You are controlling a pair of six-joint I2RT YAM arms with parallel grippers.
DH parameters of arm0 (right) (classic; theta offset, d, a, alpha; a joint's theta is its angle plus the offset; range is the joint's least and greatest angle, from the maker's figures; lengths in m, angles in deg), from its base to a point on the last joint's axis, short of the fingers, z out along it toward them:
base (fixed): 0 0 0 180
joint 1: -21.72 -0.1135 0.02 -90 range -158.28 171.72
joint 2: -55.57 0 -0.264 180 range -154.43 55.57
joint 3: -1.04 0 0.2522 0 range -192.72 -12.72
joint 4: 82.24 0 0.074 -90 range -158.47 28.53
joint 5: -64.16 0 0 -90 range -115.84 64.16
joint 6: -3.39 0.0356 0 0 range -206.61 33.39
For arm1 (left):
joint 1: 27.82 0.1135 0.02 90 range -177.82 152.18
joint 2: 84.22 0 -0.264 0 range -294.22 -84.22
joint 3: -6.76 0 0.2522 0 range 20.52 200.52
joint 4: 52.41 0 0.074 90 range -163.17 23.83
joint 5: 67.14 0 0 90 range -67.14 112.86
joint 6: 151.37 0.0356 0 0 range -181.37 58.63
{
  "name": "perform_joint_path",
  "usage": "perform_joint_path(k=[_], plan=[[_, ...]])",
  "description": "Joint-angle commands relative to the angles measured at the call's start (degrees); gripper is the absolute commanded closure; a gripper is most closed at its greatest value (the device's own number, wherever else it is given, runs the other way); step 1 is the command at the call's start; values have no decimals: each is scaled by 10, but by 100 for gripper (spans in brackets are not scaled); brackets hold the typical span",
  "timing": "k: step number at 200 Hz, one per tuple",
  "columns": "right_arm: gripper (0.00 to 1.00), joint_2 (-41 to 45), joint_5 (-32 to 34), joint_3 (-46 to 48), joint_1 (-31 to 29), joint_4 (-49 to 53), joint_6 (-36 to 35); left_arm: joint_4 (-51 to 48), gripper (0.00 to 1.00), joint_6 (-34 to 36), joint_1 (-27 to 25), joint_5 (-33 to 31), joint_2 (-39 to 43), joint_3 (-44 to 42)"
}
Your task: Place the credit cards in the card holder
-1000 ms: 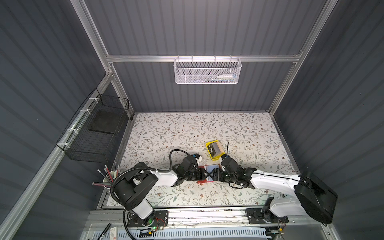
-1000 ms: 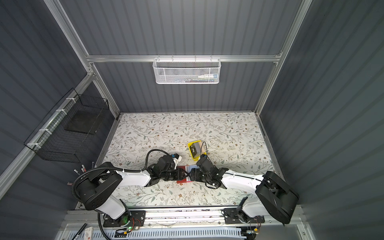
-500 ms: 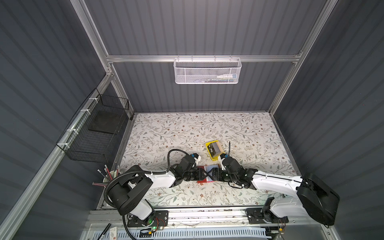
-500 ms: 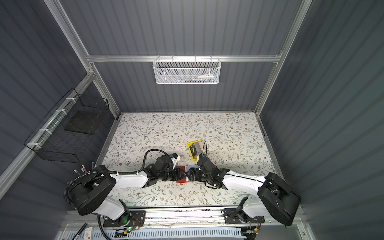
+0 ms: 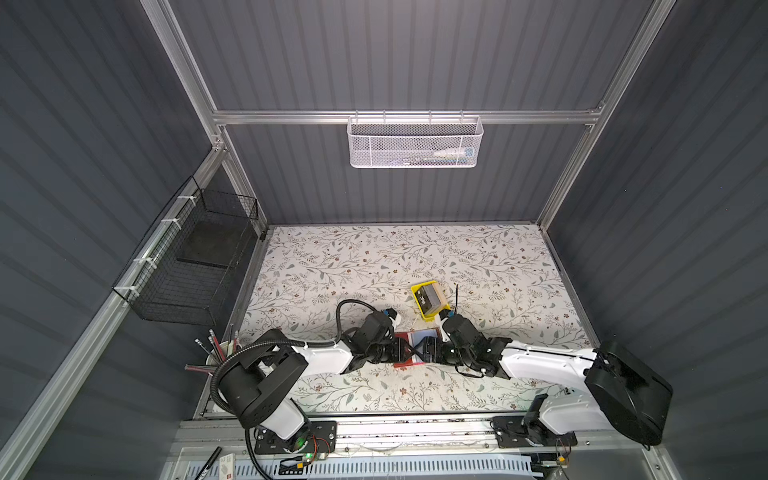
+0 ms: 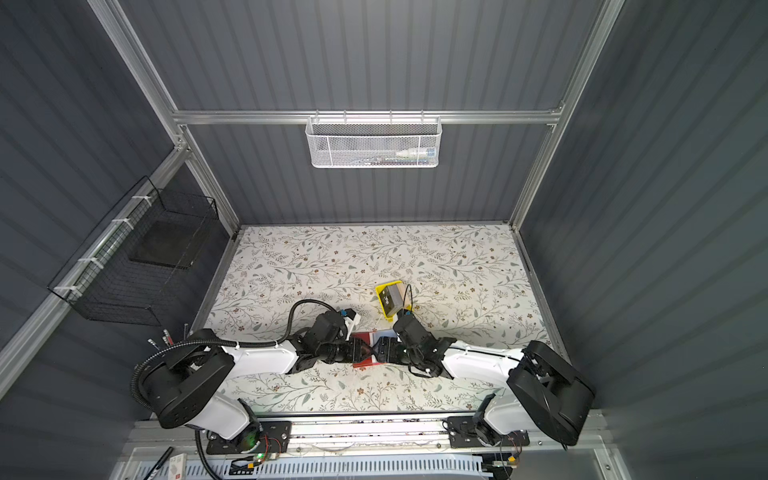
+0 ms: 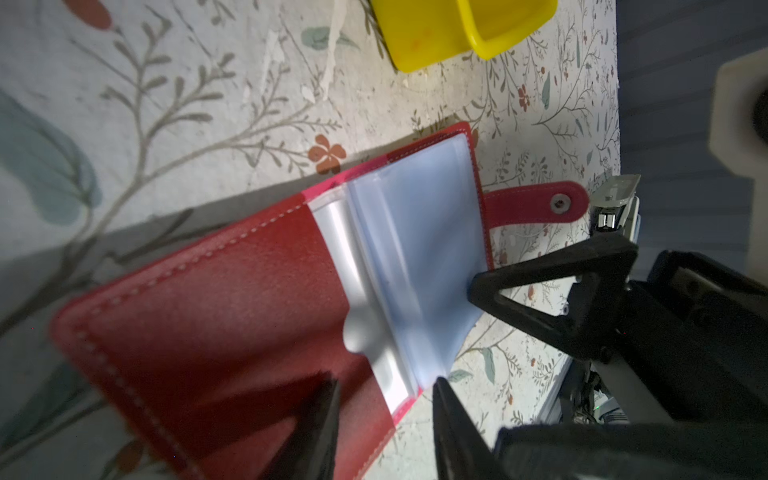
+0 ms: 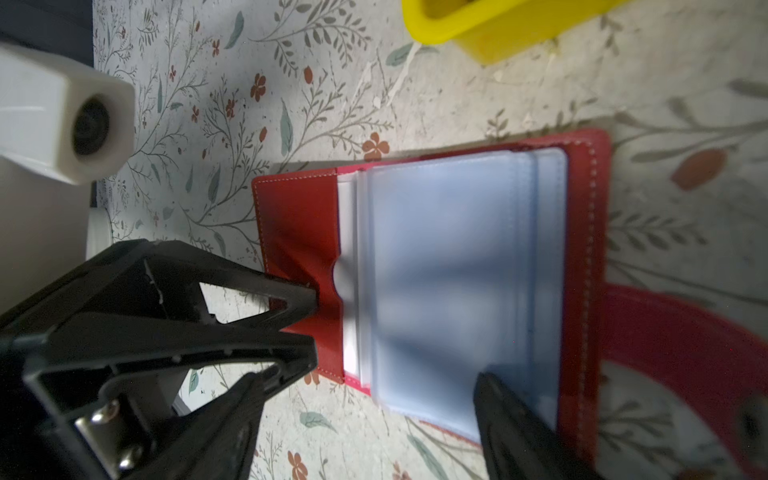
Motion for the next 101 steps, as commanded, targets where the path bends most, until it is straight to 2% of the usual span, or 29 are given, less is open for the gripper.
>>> perform_joint_path(k=[1, 50, 101], plan=[[18, 10, -17, 16, -1, -16, -1, -22, 61, 2, 3, -15, -22, -9], [17, 17, -48, 23, -1, -48, -12, 2, 61, -2, 3, -9, -16, -15], [17, -7, -8, 19, -1, 17, 2, 20, 61, -8, 2, -3, -22, -20]])
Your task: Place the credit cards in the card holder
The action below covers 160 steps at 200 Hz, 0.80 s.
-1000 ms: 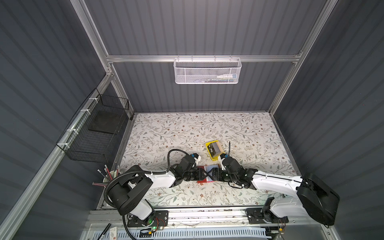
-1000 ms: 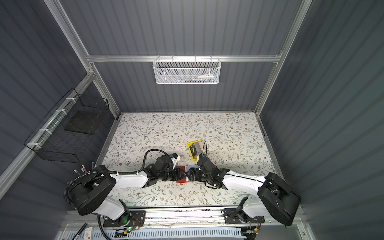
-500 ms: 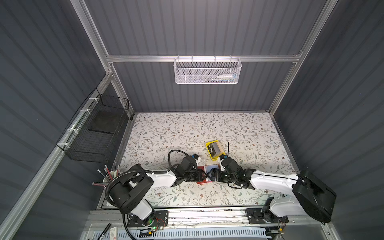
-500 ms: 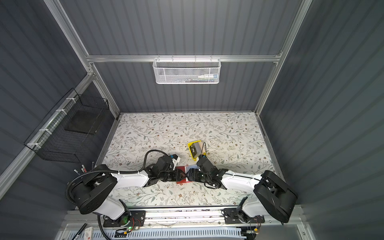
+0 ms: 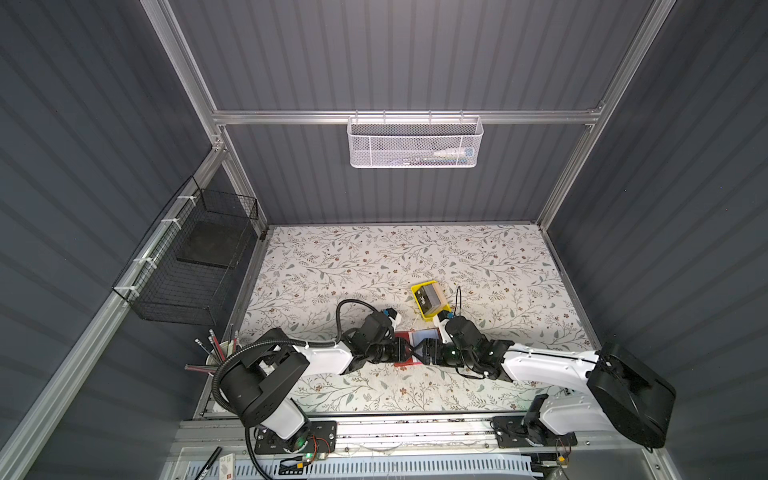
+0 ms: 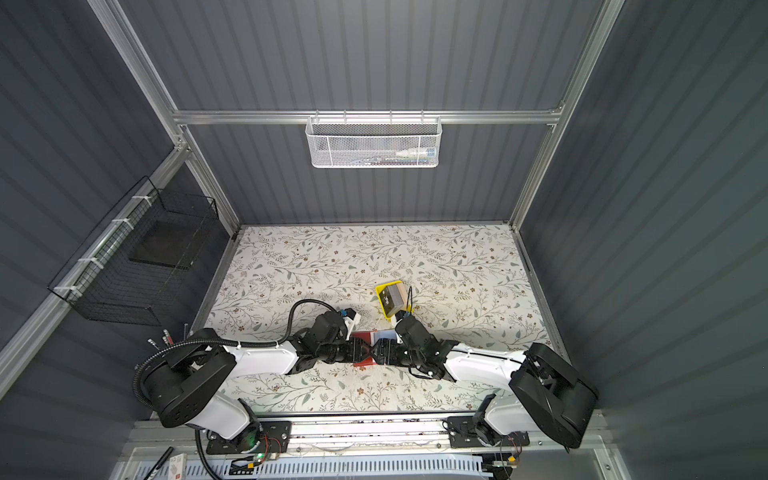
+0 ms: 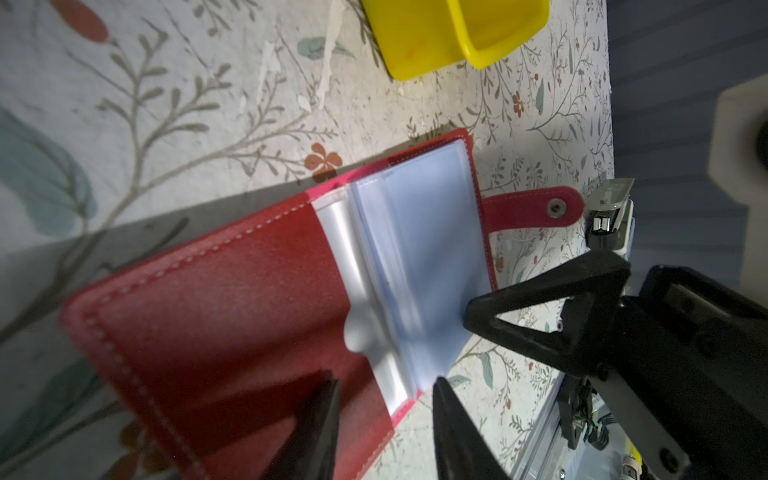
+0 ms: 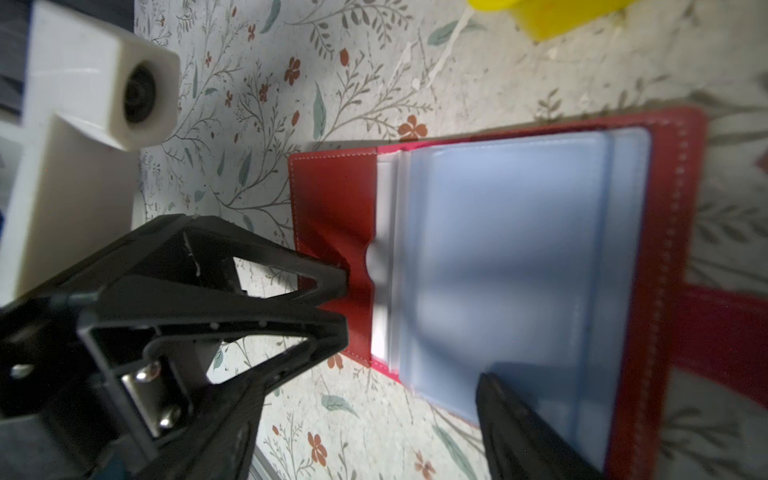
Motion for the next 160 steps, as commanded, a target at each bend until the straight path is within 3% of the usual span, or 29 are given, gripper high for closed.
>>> perform_joint_path(k=[1, 82, 160], plan=[[17, -13, 19, 2, -1, 41, 4, -5, 61, -4, 2, -3, -17, -13], [17, -6, 25, 10, -3, 41, 3, 21, 61, -5, 3, -3, 21, -26], [18, 27, 52, -6, -2, 69, -4, -57, 61, 25, 32, -20, 30, 22]])
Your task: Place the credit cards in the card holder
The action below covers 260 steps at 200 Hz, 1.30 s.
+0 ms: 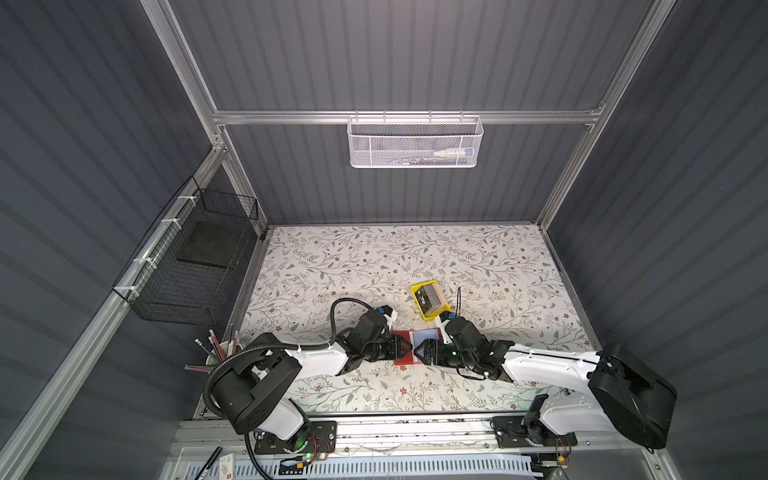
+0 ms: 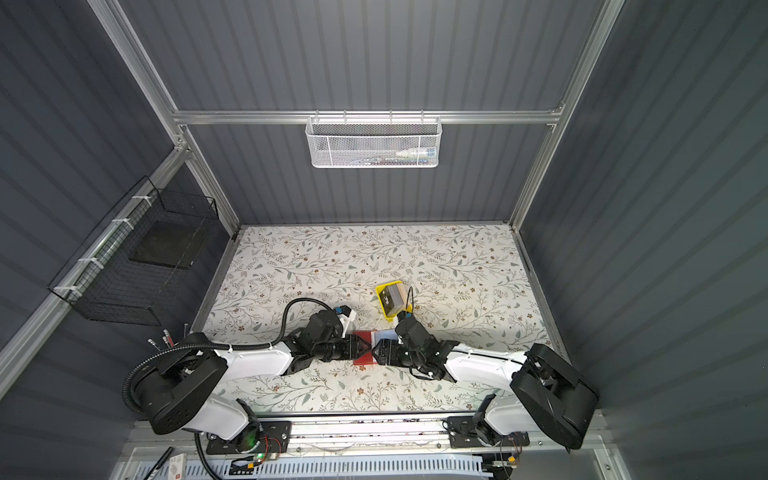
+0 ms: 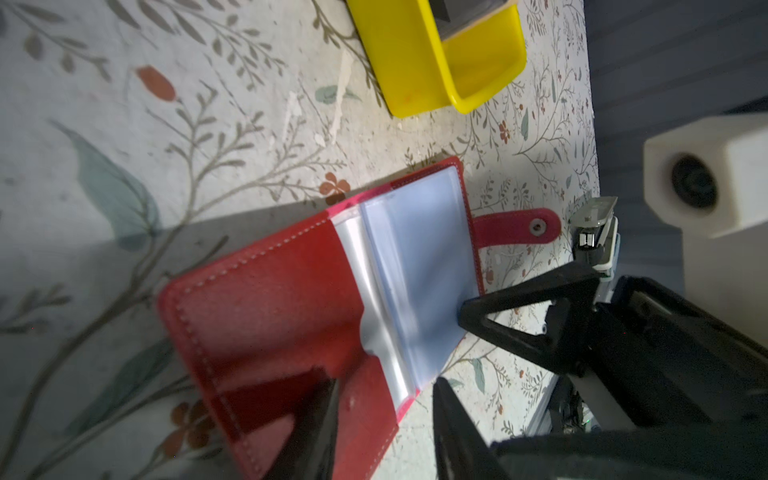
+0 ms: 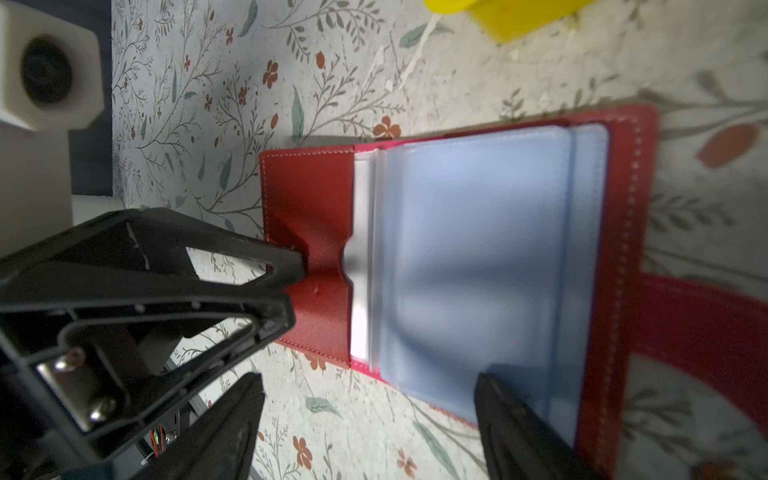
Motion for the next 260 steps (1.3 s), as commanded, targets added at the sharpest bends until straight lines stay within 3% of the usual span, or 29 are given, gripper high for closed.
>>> perform_joint_path(k=[1, 52, 120, 194, 260], plan=[[18, 15, 29, -7, -1, 51, -5, -51, 61, 24, 6, -17, -2, 28], [18, 22, 31, -37, 16, 75, -24, -78, 62, 19, 7, -47, -29, 36], [19, -5, 4, -73, 54, 69, -55, -77, 62, 19, 7, -42, -39, 35], [19, -52, -28, -62, 65, 34, -48, -25, 61, 9, -6, 1, -13, 23], [19, -10, -31, -42, 64, 41, -41, 8, 61, -9, -15, 30, -17, -4]])
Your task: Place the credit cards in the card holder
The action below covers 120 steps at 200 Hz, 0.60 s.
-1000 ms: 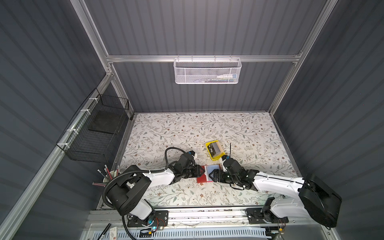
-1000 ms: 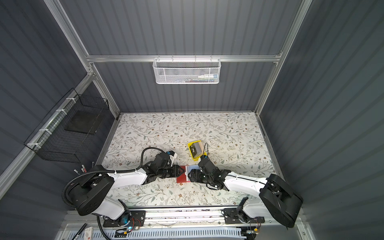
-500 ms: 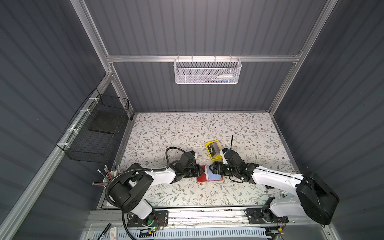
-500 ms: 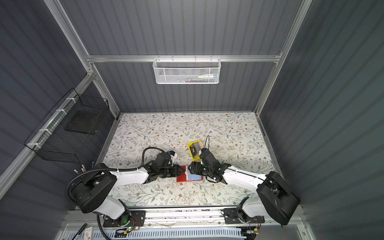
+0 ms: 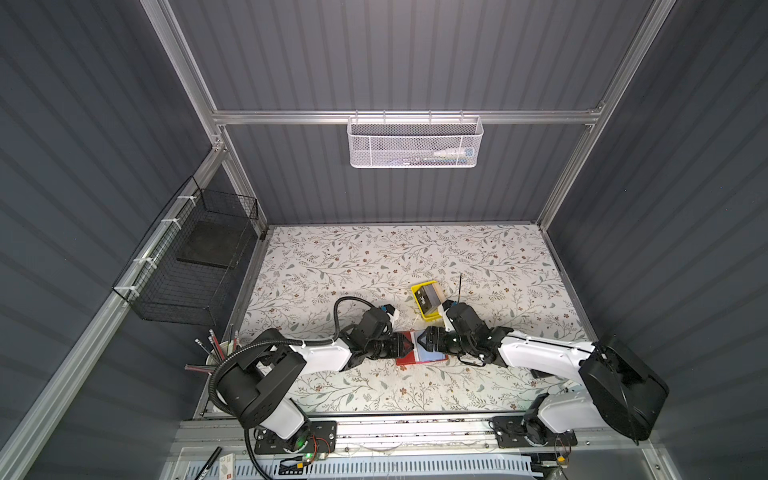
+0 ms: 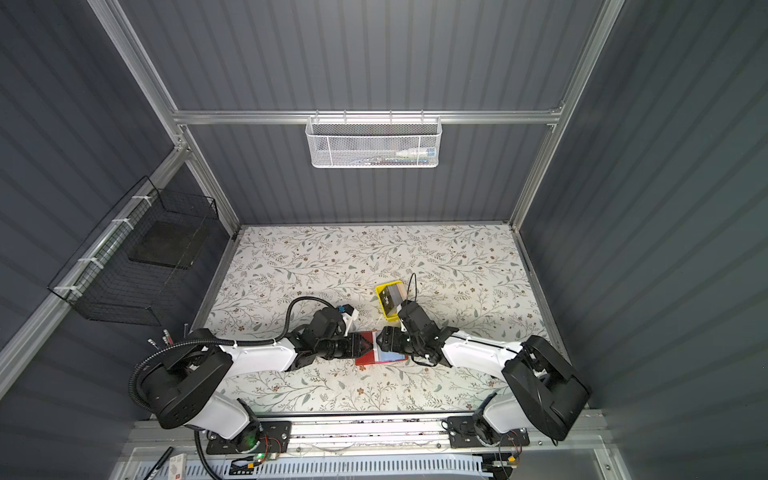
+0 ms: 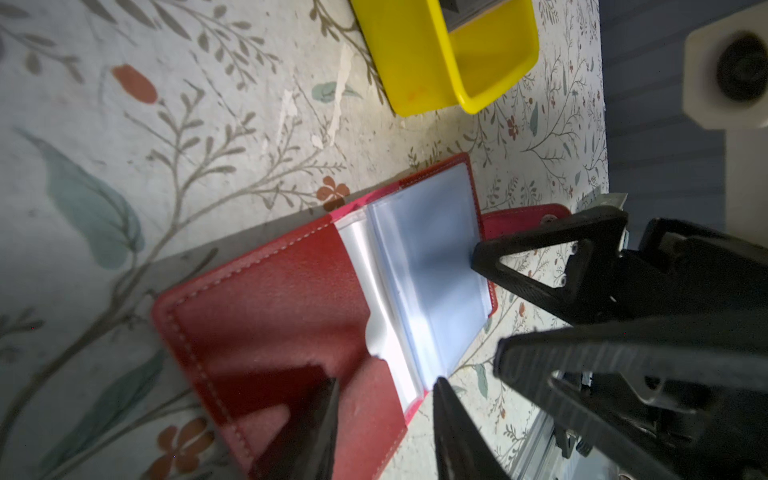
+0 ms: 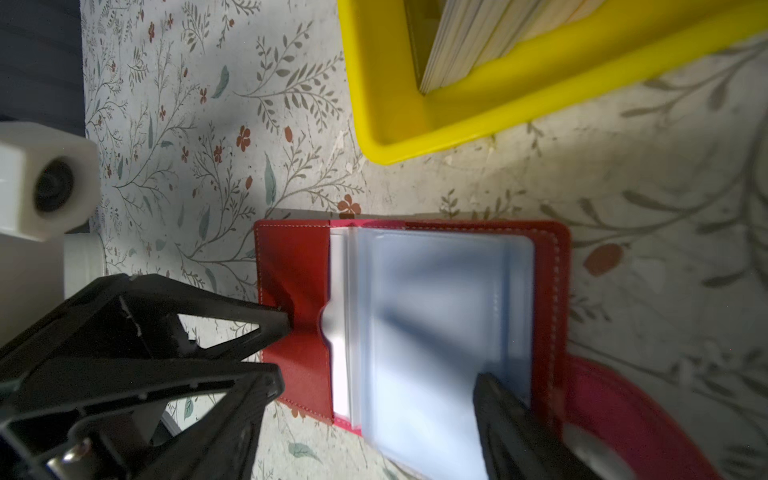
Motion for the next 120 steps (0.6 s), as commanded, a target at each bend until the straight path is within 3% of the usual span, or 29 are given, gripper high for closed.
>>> perform_joint_path(k=[1, 54, 120], plan=[[19, 24, -7, 12, 1, -4, 1, 18, 61, -11, -4, 16, 5, -17], [20, 56, -19, 46, -5, -25, 14, 19, 61, -1, -5, 4, -22, -17], [20, 46, 23, 57, -23, -3, 33, 25, 61, 0, -6, -15, -5, -15]])
